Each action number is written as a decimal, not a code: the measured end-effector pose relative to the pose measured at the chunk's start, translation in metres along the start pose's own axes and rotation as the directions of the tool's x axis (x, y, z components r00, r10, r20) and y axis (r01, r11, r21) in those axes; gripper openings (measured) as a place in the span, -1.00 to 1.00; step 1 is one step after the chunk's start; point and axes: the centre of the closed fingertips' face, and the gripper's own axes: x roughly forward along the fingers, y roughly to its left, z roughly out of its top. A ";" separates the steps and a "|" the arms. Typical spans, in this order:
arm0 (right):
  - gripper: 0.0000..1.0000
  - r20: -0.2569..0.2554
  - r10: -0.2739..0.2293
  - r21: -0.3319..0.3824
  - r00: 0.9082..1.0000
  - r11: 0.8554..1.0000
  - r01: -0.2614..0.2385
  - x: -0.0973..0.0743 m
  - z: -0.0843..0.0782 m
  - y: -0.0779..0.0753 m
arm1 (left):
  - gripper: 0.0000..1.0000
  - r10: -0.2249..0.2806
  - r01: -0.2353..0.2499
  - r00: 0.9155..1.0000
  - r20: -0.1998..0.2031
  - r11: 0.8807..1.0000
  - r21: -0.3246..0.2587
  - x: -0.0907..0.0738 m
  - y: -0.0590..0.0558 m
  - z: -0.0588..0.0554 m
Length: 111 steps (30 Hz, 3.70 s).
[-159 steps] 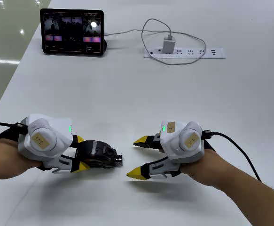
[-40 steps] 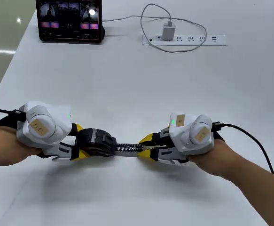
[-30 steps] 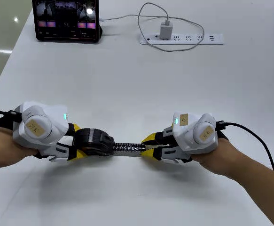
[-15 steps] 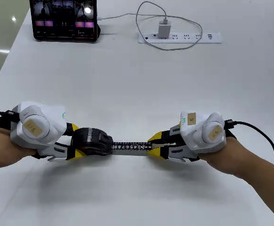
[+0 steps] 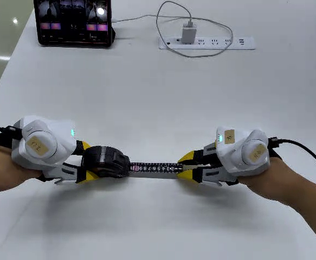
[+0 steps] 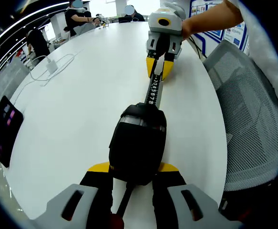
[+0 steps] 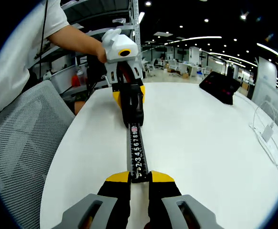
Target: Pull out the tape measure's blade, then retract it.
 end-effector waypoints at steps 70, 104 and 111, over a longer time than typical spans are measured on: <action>-0.81 -0.134 -0.029 -0.007 0.991 1.000 0.028 -0.066 -0.051 -0.010 | -0.48 0.013 -0.013 1.000 -0.001 1.000 -0.024 0.001 0.000 0.001; -0.81 -0.215 -0.045 -0.003 0.976 0.999 0.046 -0.097 -0.079 -0.013 | -0.47 0.014 -0.014 1.000 -0.001 1.000 -0.023 0.001 0.000 0.001; -0.80 -0.225 -0.046 0.014 0.973 0.999 0.051 -0.096 -0.078 -0.013 | -0.47 0.019 -0.019 1.000 -0.007 1.000 -0.020 0.001 0.000 0.002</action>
